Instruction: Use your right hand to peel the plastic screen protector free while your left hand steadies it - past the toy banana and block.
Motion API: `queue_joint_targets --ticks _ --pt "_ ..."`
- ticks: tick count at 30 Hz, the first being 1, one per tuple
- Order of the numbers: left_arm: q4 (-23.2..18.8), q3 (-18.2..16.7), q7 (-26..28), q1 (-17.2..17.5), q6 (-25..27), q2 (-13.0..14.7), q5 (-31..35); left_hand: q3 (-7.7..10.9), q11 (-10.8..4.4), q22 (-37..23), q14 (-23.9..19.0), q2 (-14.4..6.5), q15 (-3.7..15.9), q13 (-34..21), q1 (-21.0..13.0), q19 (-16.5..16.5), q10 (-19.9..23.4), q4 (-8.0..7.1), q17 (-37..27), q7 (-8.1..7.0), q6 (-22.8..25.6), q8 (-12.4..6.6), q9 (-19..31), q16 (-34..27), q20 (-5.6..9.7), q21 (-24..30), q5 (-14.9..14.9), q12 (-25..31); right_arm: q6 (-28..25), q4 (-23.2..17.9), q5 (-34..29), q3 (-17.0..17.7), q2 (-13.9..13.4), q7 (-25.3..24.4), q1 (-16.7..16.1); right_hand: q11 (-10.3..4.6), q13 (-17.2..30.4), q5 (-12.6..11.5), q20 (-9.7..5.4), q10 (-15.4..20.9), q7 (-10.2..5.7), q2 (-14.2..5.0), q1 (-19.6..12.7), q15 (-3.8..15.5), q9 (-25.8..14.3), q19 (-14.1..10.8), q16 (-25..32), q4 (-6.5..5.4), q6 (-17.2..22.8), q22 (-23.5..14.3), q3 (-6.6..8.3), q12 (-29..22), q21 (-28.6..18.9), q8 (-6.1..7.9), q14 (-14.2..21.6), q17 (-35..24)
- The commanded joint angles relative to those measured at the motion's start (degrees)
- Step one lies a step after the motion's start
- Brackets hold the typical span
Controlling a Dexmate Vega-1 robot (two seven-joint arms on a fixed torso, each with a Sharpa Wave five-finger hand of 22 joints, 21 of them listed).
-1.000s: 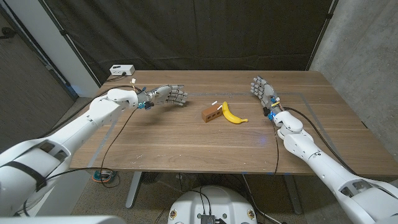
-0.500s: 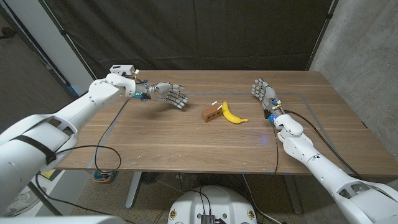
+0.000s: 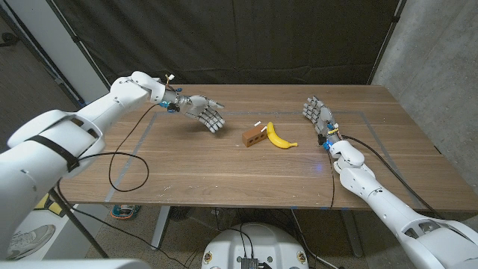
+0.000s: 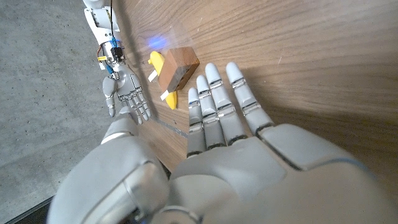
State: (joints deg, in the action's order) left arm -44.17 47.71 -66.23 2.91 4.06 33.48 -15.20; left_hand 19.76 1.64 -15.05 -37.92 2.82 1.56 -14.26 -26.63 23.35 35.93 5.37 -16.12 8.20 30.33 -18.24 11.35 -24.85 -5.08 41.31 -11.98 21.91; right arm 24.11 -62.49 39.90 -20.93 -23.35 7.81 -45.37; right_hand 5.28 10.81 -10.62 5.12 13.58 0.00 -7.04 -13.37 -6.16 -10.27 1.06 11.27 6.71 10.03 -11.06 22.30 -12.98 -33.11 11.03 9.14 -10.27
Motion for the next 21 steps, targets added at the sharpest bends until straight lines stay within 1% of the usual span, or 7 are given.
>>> queue_joint_targets --ticks 1,2,4,8,13,14,21 --pt "11.9 6.1 -6.0 -9.0 -2.9 -6.4 7.3 -0.52 0.38 -0.4 0.0 0.6 0.02 -0.4 0.4 1.4 -0.2 -0.08 -0.4 0.52 -0.9 0.87 0.1 -0.3 0.17 1.0 -0.1 0.2 2.4 2.1 0.0 -0.3 0.9 2.6 1.4 0.01 0.1 -0.4 0.3 0.2 0.1 0.11 0.2 -0.18 -0.3 0.2 0.2 -0.22 0.7 -0.2 0.17 -0.3 0.1 0.17 0.4 -0.2" --pt "13.8 6.8 -6.4 -10.1 -3.6 -7.4 8.2 -0.66 0.51 -0.5 0.6 0.8 -0.2 -0.5 0.4 1.8 -0.8 -0.08 -0.4 0.81 -1.7 1.39 0.1 -0.1 0.26 1.4 -0.1 0.0 2.6 2.1 -0.1 -0.3 0.9 2.6 1.5 -0.06 0.1 -0.4 0.27 0.2 0.11 0.13 0.2 -0.21 -0.3 0.2 0.2 -0.22 0.7 -0.2 0.16 -0.3 0.1 0.16 0.4 -0.2" --pt "17.0 8.0 -6.8 -11.9 -4.9 -9.1 9.7 -0.81 0.91 -0.5 0.7 1.0 -0.1 -0.5 0.4 2.3 -1.2 -0.09 -0.5 0.96 -1.8 1.6 0.1 -0.1 0.17 1.7 -0.1 -0.2 3.2 2.2 -0.4 -0.4 0.9 2.9 1.5 -0.12 0.1 -0.4 0.25 0.2 0.09 0.17 0.2 -0.17 -0.3 0.2 0.2 -0.22 0.7 -0.2 0.16 -0.2 0.1 0.16 0.4 -0.2" --pt "20.2 9.6 -6.1 -14.1 -5.6 -11.1 11.8 -1.13 1.22 -0.6 0.8 1.4 -0.15 -0.4 0.5 4.3 -1.2 -0.09 -0.5 1.58 -1.6 1.9 0.1 0.0 0.41 2.9 -0.1 -0.3 4.0 1.8 -0.3 -0.2 1.2 2.9 1.3 0.01 0.1 -0.4 0.21 0.4 0.07 0.22 0.3 -0.16 -0.3 0.1 0.2 -0.24 0.7 -0.2 0.16 -0.3 0.1 0.15 0.5 -0.2" --pt "22.3 11.4 -3.3 -15.9 -5.6 -13.1 13.8 -1.18 1.27 -0.5 -0.4 1.4 -0.09 -0.2 0.1 5.9 -0.6 -0.02 -0.6 2.31 -1.1 2.15 0.1 -0.3 0.69 3.8 -0.1 -0.4 5.1 1.5 -0.4 0.0 1.4 2.3 0.9 0.06 0.1 -0.4 0.29 0.5 0.04 0.32 0.3 -0.08 -0.3 0.0 0.2 -0.24 0.8 -0.2 0.14 -0.3 0.1 0.14 0.6 -0.2" --pt "22.5 11.8 -2.5 -16.1 -5.4 -13.5 14.1 -1.17 1.58 -0.4 -0.5 1.4 -0.12 -0.2 0.0 6.0 -0.6 0.02 -0.6 2.37 -1.0 2.16 0.1 -0.3 0.73 3.8 -0.1 -0.5 5.3 1.5 -0.4 0.1 1.5 2.1 0.8 0.06 0.1 -0.4 0.32 0.6 0.01 0.34 0.3 -0.07 -0.3 -0.1 0.2 -0.25 0.8 -0.2 0.13 -0.3 0.1 0.15 0.7 -0.2" --pt "23.2 15.2 3.2 -16.9 -4.9 -16.2 15.1 -0.56 1.2 -0.1 -1.1 0.8 0.16 0.0 -1.5 5.8 -0.3 0.53 -0.6 2.34 -0.3 2.21 0.1 -0.4 1.2 4.0 -0.2 -0.7 6.6 2.1 -0.3 0.3 2.1 2.0 0.4 0.05 0.1 -0.3 0.32 0.9 0.09 0.39 0.4 0.02 -0.3 -0.3 0.2 -0.25 1.0 -0.2 0.14 -0.5 0.0 0.23 0.8 -0.2"
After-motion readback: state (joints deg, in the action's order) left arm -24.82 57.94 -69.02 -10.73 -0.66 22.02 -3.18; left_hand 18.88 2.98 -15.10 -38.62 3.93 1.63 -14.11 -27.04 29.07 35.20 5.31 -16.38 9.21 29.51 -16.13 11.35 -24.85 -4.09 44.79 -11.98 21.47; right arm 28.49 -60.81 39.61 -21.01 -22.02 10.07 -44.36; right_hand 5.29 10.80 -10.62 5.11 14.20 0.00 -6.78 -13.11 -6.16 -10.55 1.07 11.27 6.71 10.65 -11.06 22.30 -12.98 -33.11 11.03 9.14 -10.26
